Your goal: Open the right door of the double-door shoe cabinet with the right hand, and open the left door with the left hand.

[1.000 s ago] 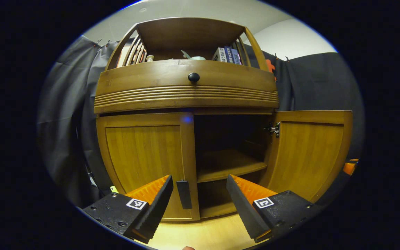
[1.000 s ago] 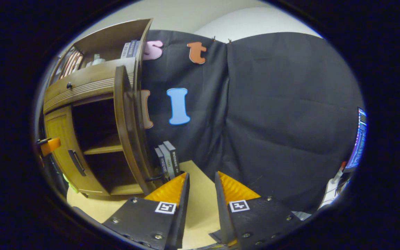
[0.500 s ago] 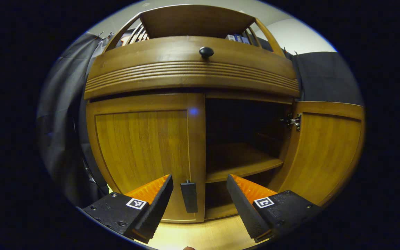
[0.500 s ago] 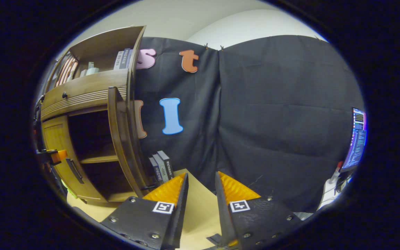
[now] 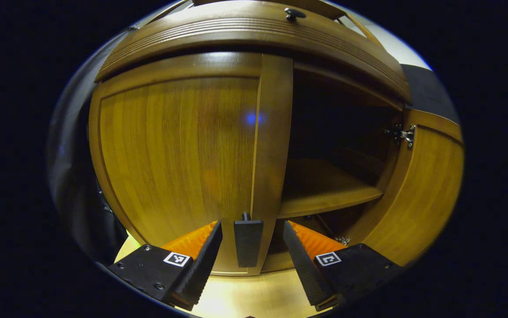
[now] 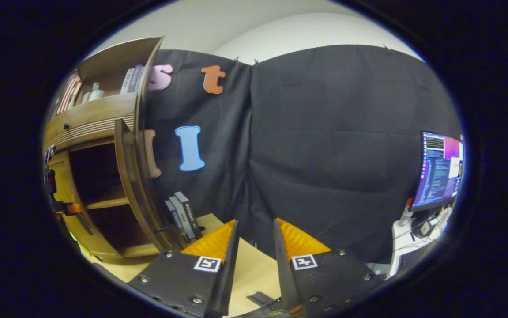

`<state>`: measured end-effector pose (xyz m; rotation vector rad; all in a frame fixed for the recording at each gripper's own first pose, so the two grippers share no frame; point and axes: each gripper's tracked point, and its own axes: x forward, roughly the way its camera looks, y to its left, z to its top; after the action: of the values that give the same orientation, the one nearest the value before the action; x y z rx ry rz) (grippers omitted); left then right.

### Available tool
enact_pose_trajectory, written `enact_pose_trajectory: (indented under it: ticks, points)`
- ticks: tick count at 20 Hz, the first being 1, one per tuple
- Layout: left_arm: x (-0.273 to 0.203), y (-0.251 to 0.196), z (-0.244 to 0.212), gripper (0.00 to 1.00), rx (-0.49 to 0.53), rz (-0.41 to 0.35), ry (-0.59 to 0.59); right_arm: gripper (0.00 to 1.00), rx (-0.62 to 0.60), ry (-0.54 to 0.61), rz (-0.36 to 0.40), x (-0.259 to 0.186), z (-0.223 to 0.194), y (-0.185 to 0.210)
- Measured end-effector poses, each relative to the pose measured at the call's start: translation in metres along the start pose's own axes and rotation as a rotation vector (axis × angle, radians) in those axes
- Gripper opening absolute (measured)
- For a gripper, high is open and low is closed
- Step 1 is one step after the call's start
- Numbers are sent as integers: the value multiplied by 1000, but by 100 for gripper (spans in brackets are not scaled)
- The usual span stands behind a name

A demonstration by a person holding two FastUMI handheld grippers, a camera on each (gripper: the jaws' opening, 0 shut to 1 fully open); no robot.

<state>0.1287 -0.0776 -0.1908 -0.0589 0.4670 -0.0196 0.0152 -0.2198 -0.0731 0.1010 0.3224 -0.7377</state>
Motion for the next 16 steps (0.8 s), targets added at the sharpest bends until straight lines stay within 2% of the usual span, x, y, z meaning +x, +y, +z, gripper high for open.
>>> enact_pose_trajectory:
  ticks: [1,3,5,7,8,14,16]
  points:
    - [1,0,0,88,-1,1,5,44,8,1,-12,-1,0,-3]
    - [3,5,-3,84,-4,7,14,44,19,4,-33,0,-5,-11]
    - [2,10,-7,72,-2,14,38,44,28,3,-43,-4,-6,-14]
    - [0,20,-9,48,-5,37,47,43,33,4,-46,-5,-6,-16]
    - [2,21,-11,40,-12,44,50,44,33,8,-45,-6,-9,-16]
    - [2,21,-9,35,-5,54,29,44,22,19,-17,4,-8,-13]
    - [2,21,-9,32,-16,56,27,47,20,23,-2,7,-7,-9]
